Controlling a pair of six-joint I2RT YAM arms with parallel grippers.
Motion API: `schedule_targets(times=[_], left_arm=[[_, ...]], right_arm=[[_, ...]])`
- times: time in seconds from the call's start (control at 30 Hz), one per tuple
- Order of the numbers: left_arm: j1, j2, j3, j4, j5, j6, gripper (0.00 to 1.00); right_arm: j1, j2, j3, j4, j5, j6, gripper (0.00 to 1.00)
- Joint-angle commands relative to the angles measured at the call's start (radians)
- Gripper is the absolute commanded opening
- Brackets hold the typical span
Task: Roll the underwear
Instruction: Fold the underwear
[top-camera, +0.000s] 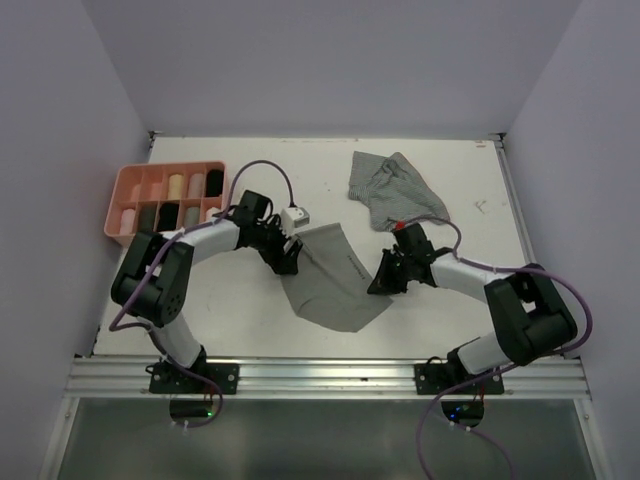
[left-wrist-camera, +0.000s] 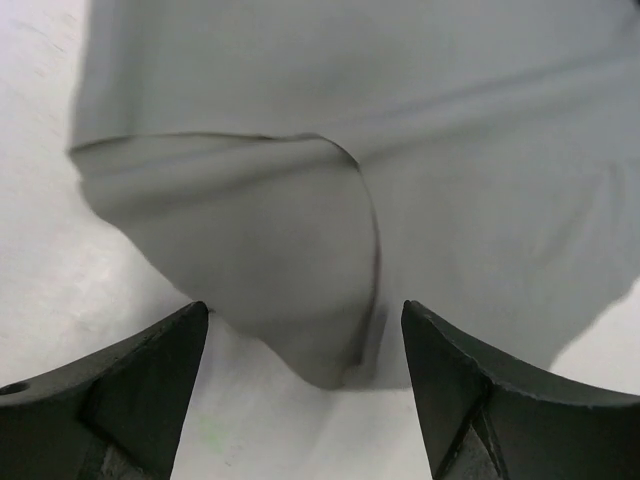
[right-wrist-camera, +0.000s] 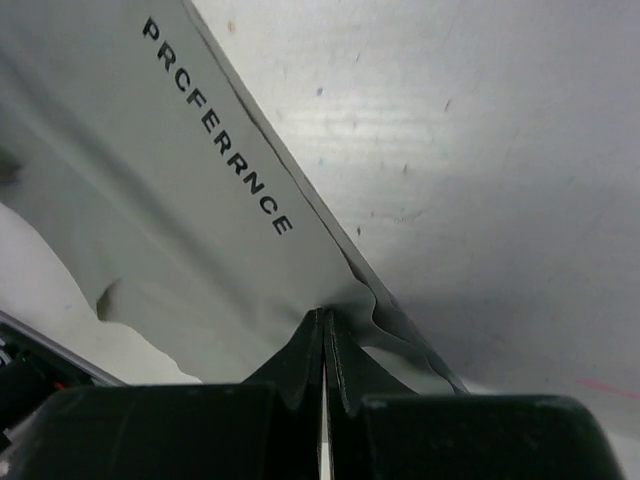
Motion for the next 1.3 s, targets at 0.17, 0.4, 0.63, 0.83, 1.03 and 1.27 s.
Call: schedule_targets(times=[0.17, 0.4, 0.63, 0.83, 1.03, 1.27], left_arm=[[0.017, 0.109, 0.193, -0.026, 0.003, 0.081, 0.87], [0.037, -0.041, 0.207, -0.125, 0.061, 0.175, 0.9], [0.03, -0.134, 0.011, -0.145, 0.112, 0.144, 0.85], [0.018, -0.094, -0.055, -0.112, 0.124, 0.099, 0.82], [0.018, 0.058, 0.014, -0.071, 0.023, 0.049, 0.82], [0.024, 0.173, 0.193, -0.086, 0.001, 0.101, 0.82]], right_arm=[[0.193, -0.096, -0.087, 0.112, -0.02, 0.193, 0.03], [0.223, -0.145, 0.1, 0.014, 0.09, 0.118, 0.19], [0.216, 0.137, 0.329, 0.053, 0.124, -0.021, 0.19], [0.203, 0.318, 0.445, 0.068, 0.135, -0.08, 0.18], [0.111, 0.305, 0.367, 0.057, 0.153, -0.075, 0.17], [0.097, 0.211, 0.258, 0.063, 0.081, -0.068, 0.18]])
